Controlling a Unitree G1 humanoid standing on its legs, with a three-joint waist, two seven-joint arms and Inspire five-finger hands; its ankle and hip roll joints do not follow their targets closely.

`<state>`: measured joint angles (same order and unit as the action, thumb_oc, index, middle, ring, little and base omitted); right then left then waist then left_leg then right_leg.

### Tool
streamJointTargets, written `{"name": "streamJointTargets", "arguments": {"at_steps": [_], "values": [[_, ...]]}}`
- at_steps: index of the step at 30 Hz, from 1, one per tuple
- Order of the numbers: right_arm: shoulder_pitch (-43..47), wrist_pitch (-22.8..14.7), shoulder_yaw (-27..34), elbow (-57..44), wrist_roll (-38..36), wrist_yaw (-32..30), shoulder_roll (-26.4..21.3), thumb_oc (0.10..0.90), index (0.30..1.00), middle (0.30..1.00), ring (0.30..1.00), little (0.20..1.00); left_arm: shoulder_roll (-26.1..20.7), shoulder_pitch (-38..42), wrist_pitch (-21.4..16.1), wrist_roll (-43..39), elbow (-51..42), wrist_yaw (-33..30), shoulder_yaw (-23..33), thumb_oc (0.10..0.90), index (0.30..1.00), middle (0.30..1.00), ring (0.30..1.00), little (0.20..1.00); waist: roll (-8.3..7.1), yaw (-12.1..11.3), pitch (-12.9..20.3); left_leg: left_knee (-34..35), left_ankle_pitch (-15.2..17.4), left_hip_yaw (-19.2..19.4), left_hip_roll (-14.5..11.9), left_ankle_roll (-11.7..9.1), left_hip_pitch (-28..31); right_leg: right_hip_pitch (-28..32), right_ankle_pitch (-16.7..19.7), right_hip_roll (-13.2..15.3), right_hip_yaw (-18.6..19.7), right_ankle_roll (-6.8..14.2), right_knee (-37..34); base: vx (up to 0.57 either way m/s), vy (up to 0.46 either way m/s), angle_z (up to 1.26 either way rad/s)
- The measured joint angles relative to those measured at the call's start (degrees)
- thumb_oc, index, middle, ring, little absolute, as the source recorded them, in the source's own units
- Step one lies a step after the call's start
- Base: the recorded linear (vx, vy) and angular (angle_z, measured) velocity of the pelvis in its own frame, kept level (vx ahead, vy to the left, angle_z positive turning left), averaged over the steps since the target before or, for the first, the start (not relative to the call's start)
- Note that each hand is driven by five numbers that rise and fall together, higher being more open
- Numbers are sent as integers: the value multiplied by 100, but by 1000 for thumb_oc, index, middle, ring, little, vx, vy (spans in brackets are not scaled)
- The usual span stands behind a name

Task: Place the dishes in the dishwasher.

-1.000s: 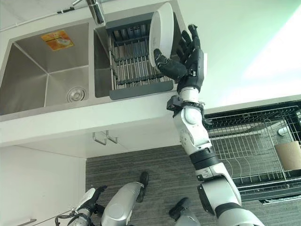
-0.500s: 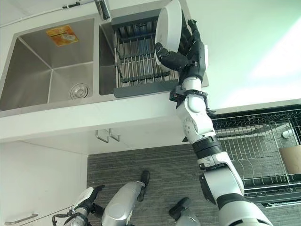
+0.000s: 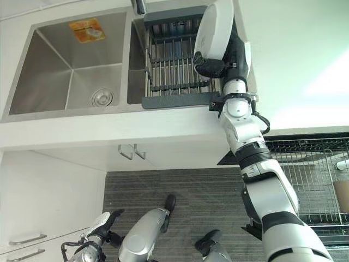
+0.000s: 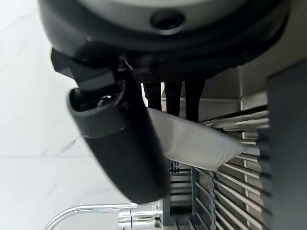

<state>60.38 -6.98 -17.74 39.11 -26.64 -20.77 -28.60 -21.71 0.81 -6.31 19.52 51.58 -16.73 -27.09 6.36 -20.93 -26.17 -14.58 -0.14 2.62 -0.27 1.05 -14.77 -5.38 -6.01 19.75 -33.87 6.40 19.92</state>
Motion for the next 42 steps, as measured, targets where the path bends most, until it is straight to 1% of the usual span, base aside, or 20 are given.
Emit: {"name": "streamJointTargets", "arguments": {"at_steps": [2, 7, 8, 12, 17, 18, 20, 21, 22, 23, 24, 26, 27, 28, 29, 31, 32, 34, 38, 42], "values": [[9, -2, -71, 16, 191, -362, 4, 400, 300, 300, 300, 300, -7, 3, -1, 0, 1, 37, -14, 800, 900, 900, 900, 900, 1, -42, -1, -1, -6, -2, 27, 8, 1, 5, 0, 10, 0, 1, 2, -40, -10, 4], [72, -65, -134, 209, 427, -800, -3, 400, 300, 300, 300, 300, -8, 19, -9, 120, -31, 114, -98, 800, 900, 900, 900, 900, 0, -116, 0, -2, -17, -1, 35, 24, 15, 29, 5, 10, 10, 6, -25, -52, -36, 1], [69, -67, -135, 222, 450, -859, -2, 400, 300, 300, 300, 300, -7, 10, -7, 120, -27, 114, -97, 800, 900, 900, 900, 900, 0, -118, 0, -2, -18, -8, 34, 25, 27, 51, 25, 6, 7, 40, -38, -63, -118, 1], [-3, -118, -159, 224, 529, -1233, 11, 400, 300, 300, 300, 300, 2, -16, -2, 170, 25, 107, -75, 800, 900, 900, 900, 900, -17, -132, 4, 41, -14, -9, 7, 18, 194, 260, 53, -35, -5, 53, -208, -43, -107, 3], [-49, -447, -159, 169, 697, -1460, 132, 400, 300, 300, 300, 300, 3, -7, 4, 354, 100, 109, -61, 800, 900, 900, 900, 900, -49, -87, 16, 92, 6, 52, -19, -12, 441, 506, 111, -114, 56, 87, -385, -32, -62, -8], [-106, -591, -145, 166, 696, -1478, 138, 400, 300, 300, 300, 300, 21, 13, -2, 354, 193, 109, -5, 800, 900, 900, 900, 900, -52, -66, 17, 98, 15, 81, -42, -24, 516, 577, 119, -140, 72, 85, -423, -50, -111, -8], [-242, -650, -62, -93, 704, -1496, 277, 400, 300, 300, 300, 300, 64, 8, -2, 387, 328, 111, 181, 800, 900, 900, 900, 900, -92, 26, 38, 116, 32, 173, -99, -51, 598, 615, 118, -190, 133, 84, -477, -51, -135, -23], [-632, -946, -51, -738, 930, -1533, 480, 400, 300, 300, 300, 300, 58, -14, 21, 391, 621, 116, 335, 800, 900, 900, 900, 900, -219, 186, 134, 109, 57, 216, -191, -88, 631, 608, 136, -279, 220, 58, -494, -57, -155, -35], [-815, -1056, -62, -948, 1108, -1559, 530, 400, 300, 300, 300, 300, 65, -41, 76, 392, 685, 126, 379, 800, 900, 900, 900, 900, -279, 315, 223, 109, 64, 281, -250, -100, 646, 601, 132, -318, 245, 47, -493, -56, -166, -38], [-926, -1128, -84, -1048, 1209, -1582, 574, 400, 300, 300, 300, 300, 67, -54, 115, 391, 747, 127, 380, 800, 900, 900, 900, 900, -324, 364, 290, 107, 78, 332, -285, -121, 685, 590, 133, -353, 322, 30, -495, -20, -94, -32], [-1122, -1209, -102, -1163, 1313, -1642, 584, 400, 300, 300, 300, 300, 84, -60, 123, 392, 847, 134, 376, 800, 900, 900, 900, 900, -363, 410, 433, 86, 112, 355, -348, -168, 704, 587, 137, -400, 378, 19, -498, -16, -102, -27], [-1536, -1422, -102, -1185, 1354, -1804, 603, 400, 300, 300, 300, 300, 112, -122, 131, 396, 963, 133, 378, 800, 900, 900, 900, 900, -437, 628, 801, 81, 200, 399, -435, -257, 738, 579, 76, -453, 412, -47, -479, -64, -94, -22], [-1699, -1468, -102, -1236, 1354, -1845, 654, 400, 300, 300, 300, 300, 135, -126, 155, 395, 1007, 147, 385, 800, 900, 900, 900, 900, -452, 683, 914, 79, 221, 481, -472, -276, 798, 578, 69, -486, 488, -64, -472, -121, -66, -34], [-1990, -1485, -95, -1410, 1347, -1832, 666, 400, 300, 300, 300, 300, 192, -167, 186, 391, 1075, 167, 388, 800, 900, 900, 900, 900, -450, 744, 1088, 41, 200, 523, -500, -231, 806, 525, 73, -512, 541, -104, -446, -144, -64, -48], [-2360, -1484, -131, -1678, 1298, -1675, 683, 400, 300, 300, 300, 300, 283, -244, 251, 382, 1125, 245, 390, 800, 900, 900, 900, 900, -425, 878, 1275, -15, 229, 622, -549, -248, 810, 412, 35, -516, 693, -132, -349, -34, -42, -54], [-2448, -1318, -213, -1618, 1170, -1470, 678, 400, 300, 300, 300, 300, 363, -311, 261, 376, 1150, 322, 378, 800, 900, 900, 900, 900, -352, 1082, 1345, -45, 255, 720, -619, -259, 807, 348, 35, -567, 830, -144, -302, -26, -41, -41], [-2501, -1242, -210, -1553, 1058, -1443, 668, 400, 300, 300, 300, 300, 382, -286, 250, 366, 1131, 339, 380, 800, 900, 900, 900, 900, -339, 1160, 1374, -56, 264, 752, -654, -287, 806, 282, -3, -581, 857, -192, -262, -22, -46, -21], [-2760, -1224, -222, -1375, 981, -1377, 684, 400, 300, 300, 300, 300, 485, -283, 263, 340, 1207, 357, 379, 800, 900, 900, 900, 900, -335, 1159, 1506, -52, 299, 847, -713, -316, 806, 179, -24, -617, 986, -229, -200, -15, -36, -28], [-3021, -1132, -181, -1347, 967, -1422, 596, 400, 300, 300, 300, 300, 507, -290, 271, 336, 1205, 366, 376, 800, 900, 900, 900, 900, -319, 1183, 1514, -56, 279, 856, -771, -317, 812, 167, -45, -655, 976, -275, -139, -12, -18, -6], [-3032, -1287, -164, -1425, 969, -1508, 568, 400, 300, 300, 300, 300, 507, -392, 273, 326, 1272, 370, 386, 800, 900, 900, 900, 900, -288, 1141, 1535, -62, 276, 849, -767, -312, 821, 156, -98, -643, 980, -277, -80, 0, -4, 1]]}}
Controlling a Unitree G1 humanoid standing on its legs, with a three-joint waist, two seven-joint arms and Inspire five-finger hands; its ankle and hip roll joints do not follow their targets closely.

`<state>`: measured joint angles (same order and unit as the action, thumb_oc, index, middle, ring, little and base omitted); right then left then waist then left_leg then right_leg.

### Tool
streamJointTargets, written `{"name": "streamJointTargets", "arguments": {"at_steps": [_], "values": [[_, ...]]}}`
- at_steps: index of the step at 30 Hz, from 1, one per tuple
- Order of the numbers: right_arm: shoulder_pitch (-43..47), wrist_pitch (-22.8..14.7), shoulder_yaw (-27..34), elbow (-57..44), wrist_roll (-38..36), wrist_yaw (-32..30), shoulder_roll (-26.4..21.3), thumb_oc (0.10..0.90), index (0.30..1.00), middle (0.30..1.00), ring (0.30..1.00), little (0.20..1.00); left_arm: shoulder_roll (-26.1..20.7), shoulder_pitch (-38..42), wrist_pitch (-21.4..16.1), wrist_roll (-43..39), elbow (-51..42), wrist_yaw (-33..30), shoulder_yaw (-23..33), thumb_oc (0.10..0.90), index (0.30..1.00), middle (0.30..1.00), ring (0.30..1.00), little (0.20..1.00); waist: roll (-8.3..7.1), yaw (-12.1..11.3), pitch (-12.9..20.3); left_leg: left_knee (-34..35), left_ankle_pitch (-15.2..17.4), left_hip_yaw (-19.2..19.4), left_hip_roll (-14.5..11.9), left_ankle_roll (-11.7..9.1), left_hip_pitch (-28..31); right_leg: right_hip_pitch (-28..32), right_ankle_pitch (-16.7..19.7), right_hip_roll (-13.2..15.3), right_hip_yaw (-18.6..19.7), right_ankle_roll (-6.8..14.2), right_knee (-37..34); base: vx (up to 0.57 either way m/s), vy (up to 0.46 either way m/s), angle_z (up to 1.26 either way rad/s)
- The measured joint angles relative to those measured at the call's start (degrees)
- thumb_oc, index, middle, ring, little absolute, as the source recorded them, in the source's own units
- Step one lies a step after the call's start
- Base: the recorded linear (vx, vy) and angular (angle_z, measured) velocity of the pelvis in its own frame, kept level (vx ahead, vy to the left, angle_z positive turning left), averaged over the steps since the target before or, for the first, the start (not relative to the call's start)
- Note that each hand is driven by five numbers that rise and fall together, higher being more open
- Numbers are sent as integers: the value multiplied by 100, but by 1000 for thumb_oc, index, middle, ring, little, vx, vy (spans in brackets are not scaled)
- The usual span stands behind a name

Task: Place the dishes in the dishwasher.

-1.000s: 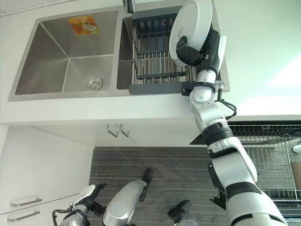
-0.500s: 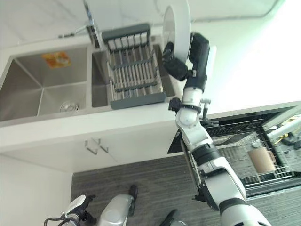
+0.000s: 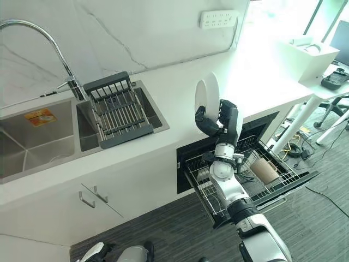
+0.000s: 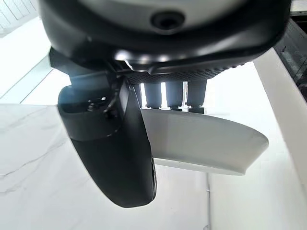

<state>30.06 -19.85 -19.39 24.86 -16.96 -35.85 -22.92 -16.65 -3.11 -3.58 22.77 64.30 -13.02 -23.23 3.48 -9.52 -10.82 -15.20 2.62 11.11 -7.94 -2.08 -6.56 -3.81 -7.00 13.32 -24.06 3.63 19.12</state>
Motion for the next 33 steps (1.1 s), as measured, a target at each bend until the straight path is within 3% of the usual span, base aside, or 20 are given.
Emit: {"name": "streamJointTargets", "arguments": {"at_steps": [8, 11, 18, 26, 33], "values": [[-853, -541, 493, -1336, 124, -221, -8, 400, 300, 300, 300, 300, 15, -98, 131, -227, 50, 103, 256, 800, 900, 900, 900, 900, -100, 49, 56, 3, -11, 51, -7, -44, -16, -89, -40, 3, 55, -5, 86, 7, -9, -2], [-1365, -655, 806, -1365, 116, -219, -79, 400, 300, 300, 300, 300, 55, -201, 198, -228, 92, 111, 285, 800, 900, 900, 900, 900, -180, 307, 88, 22, 12, 154, -31, -66, 49, -110, -41, -20, 144, -6, 85, 31, -39, -18], [-2072, -743, 1316, -1389, 126, -155, -487, 400, 300, 300, 300, 300, 212, -200, 230, -228, 76, 98, 330, 800, 900, 900, 900, 900, -197, 589, 90, 58, 50, 281, -107, -84, 58, -257, -78, -101, 337, 17, 130, 9, -30, -15], [-3011, -858, 1572, -1391, 128, 401, -598, 400, 300, 300, 300, 300, 213, -263, 382, -224, 34, 100, 331, 800, 900, 900, 900, 900, -209, 710, 91, 97, 32, 419, -107, -110, 67, -387, -96, -101, 475, 17, 190, 5, -11, -7], [-2991, -821, 1339, -683, 97, 1052, -448, 400, 300, 300, 300, 300, 210, -270, 394, -216, -52, 115, 317, 800, 900, 900, 900, 900, -252, 767, 77, 99, 35, 422, -105, -105, 54, -404, -93, -101, 486, 22, 195, 0, 0, 0]]}}
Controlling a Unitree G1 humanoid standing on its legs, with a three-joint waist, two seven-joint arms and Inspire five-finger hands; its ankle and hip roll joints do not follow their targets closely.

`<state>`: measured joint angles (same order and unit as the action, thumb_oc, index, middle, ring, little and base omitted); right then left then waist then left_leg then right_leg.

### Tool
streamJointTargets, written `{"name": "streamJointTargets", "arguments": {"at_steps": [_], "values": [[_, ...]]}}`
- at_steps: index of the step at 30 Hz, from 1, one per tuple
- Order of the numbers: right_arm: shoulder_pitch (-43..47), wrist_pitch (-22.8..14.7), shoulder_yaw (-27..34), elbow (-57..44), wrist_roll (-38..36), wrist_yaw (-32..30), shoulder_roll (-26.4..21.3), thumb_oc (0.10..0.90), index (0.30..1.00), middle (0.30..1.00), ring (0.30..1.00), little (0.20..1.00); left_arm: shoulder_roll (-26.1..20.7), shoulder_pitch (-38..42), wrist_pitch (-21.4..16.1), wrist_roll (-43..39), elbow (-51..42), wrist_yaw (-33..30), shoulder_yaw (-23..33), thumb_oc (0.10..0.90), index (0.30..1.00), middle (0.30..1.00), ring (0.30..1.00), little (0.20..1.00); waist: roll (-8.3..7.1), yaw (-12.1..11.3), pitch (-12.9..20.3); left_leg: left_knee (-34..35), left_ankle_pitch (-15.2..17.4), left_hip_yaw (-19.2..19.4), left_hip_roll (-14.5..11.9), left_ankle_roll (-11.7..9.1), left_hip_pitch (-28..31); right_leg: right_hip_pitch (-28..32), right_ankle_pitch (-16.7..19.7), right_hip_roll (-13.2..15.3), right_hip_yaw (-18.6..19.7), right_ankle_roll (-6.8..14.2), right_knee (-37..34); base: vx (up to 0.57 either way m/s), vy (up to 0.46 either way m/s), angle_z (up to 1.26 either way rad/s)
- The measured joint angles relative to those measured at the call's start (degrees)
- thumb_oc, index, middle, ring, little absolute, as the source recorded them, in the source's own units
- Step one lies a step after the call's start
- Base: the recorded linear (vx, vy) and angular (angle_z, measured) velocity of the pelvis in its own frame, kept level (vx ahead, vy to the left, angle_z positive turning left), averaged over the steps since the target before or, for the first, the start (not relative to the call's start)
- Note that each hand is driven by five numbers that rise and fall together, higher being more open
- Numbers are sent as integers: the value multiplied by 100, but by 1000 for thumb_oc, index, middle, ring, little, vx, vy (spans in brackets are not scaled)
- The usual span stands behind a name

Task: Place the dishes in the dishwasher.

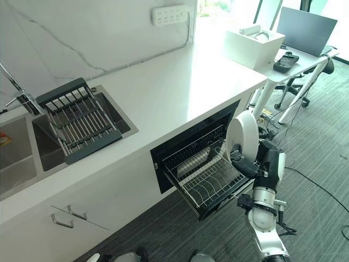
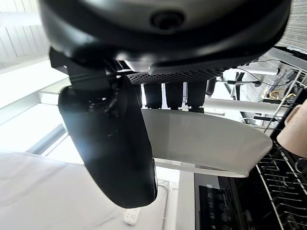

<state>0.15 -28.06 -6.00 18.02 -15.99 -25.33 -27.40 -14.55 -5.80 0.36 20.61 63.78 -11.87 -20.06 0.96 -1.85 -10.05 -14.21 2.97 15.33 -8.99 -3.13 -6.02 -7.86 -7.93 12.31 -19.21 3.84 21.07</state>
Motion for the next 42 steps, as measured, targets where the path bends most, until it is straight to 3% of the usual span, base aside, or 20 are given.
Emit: {"name": "streamJointTargets", "arguments": {"at_steps": [5, 10, 16, 18, 21, 24, 28, 32, 34, 37, 42], "values": [[78, 114, -395, 252, 5, 421, 53, 400, 300, 300, 300, 300, -13, 19, 3, -3, -28, 7, -21, 800, 900, 900, 900, 900, 12, -119, -3, -13, -5, -9, 15, 15, -95, -73, 17, 14, -5, 5, -2, 0, 0, 0], [447, 608, -398, 751, 79, 496, -16, 400, 300, 300, 300, 300, -35, 30, 9, -8, -13, 16, -66, 800, 900, 900, 900, 900, 69, -306, -64, -40, -6, -133, 38, 18, -177, -46, 10, 35, -122, 20, -20, 17, 9, 12], [942, 730, -517, 1237, 256, 821, -254, 400, 300, 300, 300, 300, -51, 259, -5, -8, -29, 155, -127, 800, 900, 900, 900, 900, 189, -478, -507, -56, -26, -192, 45, 21, -216, -31, 19, 38, -188, 13, -32, -60, 15, 6], [1831, 788, -692, 1787, 649, 606, -489, 400, 300, 300, 300, 300, -205, 694, -14, -20, -31, 258, -334, 800, 900, 900, 900, 900, 213, -480, -802, -152, -152, -267, 70, 45, -633, -424, 105, 39, -215, -97, 106, -233, -17, 12], [3007, 1246, -700, 2589, 1193, 57, -746, 400, 300, 300, 300, 300, -288, 1347, -37, -237, -32, 258, -336, 800, 900, 900, 900, 900, 251, -641, -1468, -144, -269, -324, 91, 67, -818, -592, 167, 42, -255, -147, 126, -138, -26, 8], [3238, 1396, -800, 2780, 1570, -185, -931, 400, 300, 300, 300, 300, -307, 1381, -32, -245, -28, 261, -339, 800, 900, 900, 900, 900, 230, -667, -1615, -150, -273, -383, 110, 79, -899, -605, 178, 59, -331, -141, 96, -86, -16, 10], [4073, 1774, -1578, 3253, 2095, -610, -1368, 400, 300, 300, 300, 300, -423, 1580, -37, -465, -25, 263, -450, 800, 900, 900, 900, 900, 254, -723, -1906, -156, -309, -407, 110, 91, -1090, -790, 233, 46, -344, -170, 96, -100, -23, 2], [4472, 2282, -1977, 3478, 2794, -1281, -1454, 400, 300, 300, 300, 300, -535, 1874, -37, -476, -61, 195, -667, 800, 900, 900, 900, 900, 273, -943, -2032, -122, -319, -466, 95, 104, -1222, -808, 414, -58, -374, -191, -184, -93, -9, -1], [4475, 2372, -2109, 3645, 2942, -1429, -1454, 400, 300, 300, 300, 300, -536, 1914, -39, -491, -41, 89, -618, 800, 900, 900, 900, 900, 269, -935, -2039, -158, -283, -560, 98, 114, -1203, -663, 468, -90, -444, -179, -313, 74, -21, 9], [4465, 2477, -2149, 3748, 2959, -1486, -1440, 400, 300, 300, 300, 300, -532, 1929, -43, -1028, -12, 49, -558, 800, 900, 900, 900, 900, 223, -957, -2063, -262, -239, -558, 206, 157, -1120, -672, 348, 78, -321, -132, -26, 13, 15, 8], [4363, 2482, -2155, 3923, 3152, -1518, -1274, 400, 300, 300, 300, 300, -521, 1853, -134, -2034, 197, -145, 35, 800, 900, 900, 900, 900, 217, -973, -2063, -465, -164, -549, 351, 280, -1234, -952, 85, 391, -210, -102, 556, -3, -42, 9]]}}
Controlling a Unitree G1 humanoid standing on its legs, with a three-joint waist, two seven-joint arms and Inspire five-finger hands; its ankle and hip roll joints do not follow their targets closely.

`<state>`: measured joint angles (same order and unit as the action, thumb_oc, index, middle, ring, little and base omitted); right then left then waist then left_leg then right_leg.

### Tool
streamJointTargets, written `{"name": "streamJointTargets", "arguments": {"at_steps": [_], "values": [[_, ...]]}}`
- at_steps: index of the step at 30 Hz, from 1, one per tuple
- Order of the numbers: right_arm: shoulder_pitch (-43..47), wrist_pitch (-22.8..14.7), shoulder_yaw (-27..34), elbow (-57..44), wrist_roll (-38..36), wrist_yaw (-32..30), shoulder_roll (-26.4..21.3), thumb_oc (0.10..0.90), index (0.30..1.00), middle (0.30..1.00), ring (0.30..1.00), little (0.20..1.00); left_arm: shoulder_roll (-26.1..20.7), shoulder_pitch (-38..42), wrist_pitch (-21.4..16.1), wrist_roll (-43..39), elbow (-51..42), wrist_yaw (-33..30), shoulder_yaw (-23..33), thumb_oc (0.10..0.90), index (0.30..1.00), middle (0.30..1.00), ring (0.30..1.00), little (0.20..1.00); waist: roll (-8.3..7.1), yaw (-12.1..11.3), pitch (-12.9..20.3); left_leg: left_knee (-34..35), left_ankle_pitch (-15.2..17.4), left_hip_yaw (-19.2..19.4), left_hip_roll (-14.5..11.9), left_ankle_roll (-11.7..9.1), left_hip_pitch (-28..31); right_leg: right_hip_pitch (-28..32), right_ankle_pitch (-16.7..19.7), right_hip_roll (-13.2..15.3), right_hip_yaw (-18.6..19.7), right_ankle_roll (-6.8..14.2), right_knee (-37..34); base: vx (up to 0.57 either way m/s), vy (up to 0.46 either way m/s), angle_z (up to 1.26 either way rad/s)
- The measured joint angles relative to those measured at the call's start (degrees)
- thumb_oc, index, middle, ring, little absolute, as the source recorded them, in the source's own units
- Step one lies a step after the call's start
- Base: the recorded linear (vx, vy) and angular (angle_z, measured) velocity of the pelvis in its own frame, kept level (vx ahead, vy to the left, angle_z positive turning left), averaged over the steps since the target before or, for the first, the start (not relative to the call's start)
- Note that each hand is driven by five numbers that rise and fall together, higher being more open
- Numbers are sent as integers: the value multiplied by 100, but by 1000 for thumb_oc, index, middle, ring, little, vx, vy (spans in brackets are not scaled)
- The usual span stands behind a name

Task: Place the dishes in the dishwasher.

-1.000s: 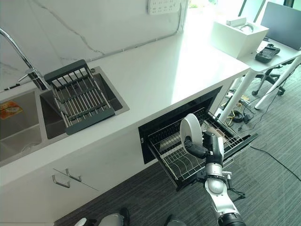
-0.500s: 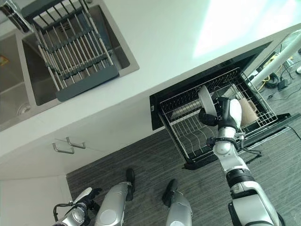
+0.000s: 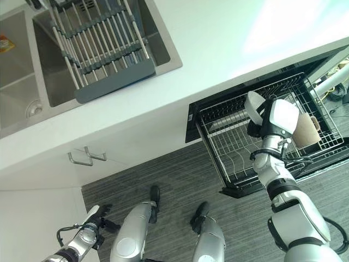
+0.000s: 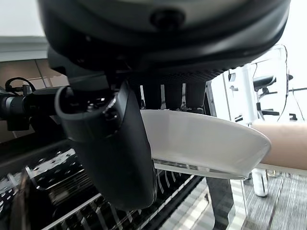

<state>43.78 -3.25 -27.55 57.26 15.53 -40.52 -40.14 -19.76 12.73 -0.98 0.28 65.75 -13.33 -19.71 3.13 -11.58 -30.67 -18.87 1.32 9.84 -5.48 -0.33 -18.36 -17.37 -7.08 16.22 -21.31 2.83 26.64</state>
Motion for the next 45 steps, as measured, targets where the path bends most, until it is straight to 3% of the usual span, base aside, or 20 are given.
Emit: {"name": "streamJointTargets", "arguments": {"at_steps": [4, 7, 11, 12, 13, 16, 26, 33, 39, 44, 45], "values": [[-257, 155, -159, -30, 249, -11, 262, 400, 300, 300, 300, 300, -24, -40, -135, -198, -199, -19, 79, 800, 900, 900, 900, 900, -8, -105, -5, -292, -25, -124, -44, 0, -593, -551, -129, 3, -22, -42, 345, 2, -40, 9], [-507, 153, -98, -16, 253, -392, 389, 400, 300, 300, 300, 300, -21, -47, -198, -224, -258, -21, 76, 800, 900, 900, 900, 900, -10, -118, -6, -294, -63, -175, -43, -14, -719, -671, -141, 8, -52, -54, 403, -8, -8, 6], [-482, 144, -62, -28, 246, -475, 372, 576, 564, 564, 564, 564, -21, -46, -203, -228, -333, -27, 69, 800, 900, 900, 900, 900, -11, -85, -4, -303, -70, -175, -42, -14, -790, -784, -201, 31, -32, -102, 508, 0, 0, 0], [-468, 135, -59, -35, 246, -482, 372, 767, 851, 851, 851, 851, -21, -44, -202, -228, -334, -27, 70, 800, 900, 900, 900, 900, -10, -84, -4, -316, -69, -179, -43, -15, -812, -806, -215, 33, -31, -109, 534, 0, 0, 0], [-446, 140, -25, -47, 236, -526, 383, 800, 900, 900, 900, 900, -21, -43, -204, -228, -341, -27, 60, 800, 900, 900, 900, 900, -9, -70, -3, -388, -59, -181, -52, -23, -899, -893, -227, 39, -20, -124, 590, 0, 0, 0], [-345, 156, 309, -4, -8, -364, 426, 800, 900, 900, 900, 900, -18, -52, -195, -232, -342, -25, -34, 800, 900, 900, 900, 900, -8, -3, -2, -562, -4, -203, -55, -23, -1066, -1037, -253, 77, -5, -170, 742, 1, 3, 1], [-332, 208, 323, -69, -524, 996, 446, 800, 900, 900, 900, 900, -19, -46, -158, -229, -594, 1, -28, 800, 900, 900, 900, 900, 3, 27, 5, -587, 19, -204, -75, -28, -1066, -1028, -267, 64, 4, -190, 766, 4, -1, 0], [-443, -44, 374, -383, -946, 1522, 442, 800, 900, 900, 900, 900, -23, -90, -98, -231, -629, 31, 67, 800, 900, 900, 900, 900, 5, 49, 6, -602, 28, -194, -80, -27, -1036, -999, -255, 49, 14, -184, 754, 45, 12, -1], [-1148, -41, 594, -1009, -1010, 2136, 417, 800, 900, 900, 900, 900, -98, -298, -23, -229, -818, 123, 292, 800, 900, 900, 900, 900, -11, 105, 5, -288, -4, -157, -82, -56, -429, -425, -229, -42, 27, -144, 475, 47, 3, -2], [-2213, -33, 842, -2345, -1123, 2258, 408, 800, 900, 900, 900, 900, -197, -730, 128, -217, -900, 260, 753, 800, 900, 900, 900, 900, -207, 395, 24, 68, -5, -114, -156, -102, 397, 426, -121, -285, 62, -71, -57, 65, 8, -8], [-2618, -55, 1116, -2922, -1122, 2002, 442, 800, 900, 900, 900, 900, -160, -777, 192, -214, -889, 276, 851, 800, 900, 900, 900, 900, -245, 521, 22, 126, -34, -64, -206, -180, 558, 611, -46, -371, 63, -77, -248, 98, 51, -31]]}}
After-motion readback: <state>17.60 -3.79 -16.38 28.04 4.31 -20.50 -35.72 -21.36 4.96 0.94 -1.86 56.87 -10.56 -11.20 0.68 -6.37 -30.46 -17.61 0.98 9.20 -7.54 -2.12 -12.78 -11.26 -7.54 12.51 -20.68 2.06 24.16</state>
